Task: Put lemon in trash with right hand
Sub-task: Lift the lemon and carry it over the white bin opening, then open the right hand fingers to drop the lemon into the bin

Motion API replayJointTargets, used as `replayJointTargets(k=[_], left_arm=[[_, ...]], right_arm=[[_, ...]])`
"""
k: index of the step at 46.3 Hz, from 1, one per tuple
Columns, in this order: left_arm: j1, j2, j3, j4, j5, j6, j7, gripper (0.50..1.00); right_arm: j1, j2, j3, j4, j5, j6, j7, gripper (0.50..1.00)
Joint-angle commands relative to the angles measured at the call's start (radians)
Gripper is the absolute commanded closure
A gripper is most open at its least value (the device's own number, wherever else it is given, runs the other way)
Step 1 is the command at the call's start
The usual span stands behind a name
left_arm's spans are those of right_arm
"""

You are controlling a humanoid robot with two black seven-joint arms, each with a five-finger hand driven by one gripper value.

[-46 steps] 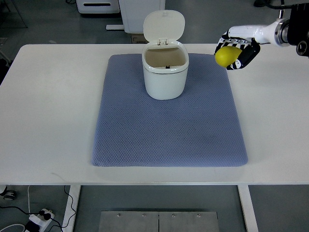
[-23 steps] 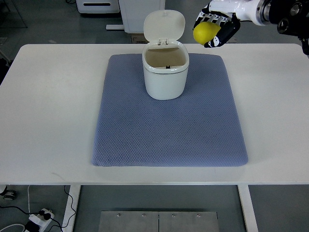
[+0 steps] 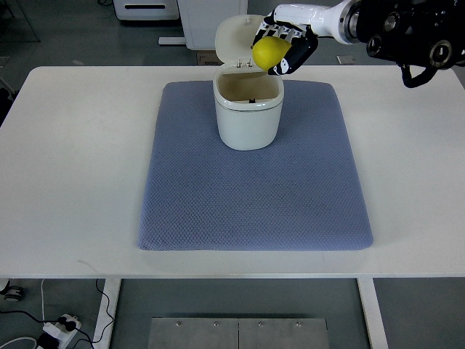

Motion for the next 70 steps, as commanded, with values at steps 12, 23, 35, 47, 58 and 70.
replayJointTargets(k=[12,23,35,47,58,70], left_arm=[[0.0,0.0,0.0,0.0,0.0,0.0,0.0,0.5],[0.0,0.0,0.0,0.0,0.0,0.001,0.0,0.5],[0.0,0.0,0.0,0.0,0.0,0.0,0.0,0.5],[0.0,0.0,0.0,0.0,0.0,0.0,0.0,0.5],[0.0,0.0,0.0,0.0,0.0,0.0,0.0,0.5],[0.0,0.0,0.0,0.0,0.0,0.0,0.0,0.5]], right_arm=[[-0.034,0.02,0.03,-0.028,0.022,-0.002,0.0,1.0],[-0.05,0.056,0.056,-0.033,0.022,-0.011,-0.006,1.0],[-0.086,0.083,0.087,-0.076,0.024,-0.017,-0.008,1.0],[-0.118,0.105,0.101,-0.108,0.024,-0.019,-0.023,1.0],[-0.141,0.109,0.103,-0.134,0.022,-0.019,-0.034,1.0],[-0.141,0.109,0.103,-0.136,0.022,-0.019,-0.034,0.992]])
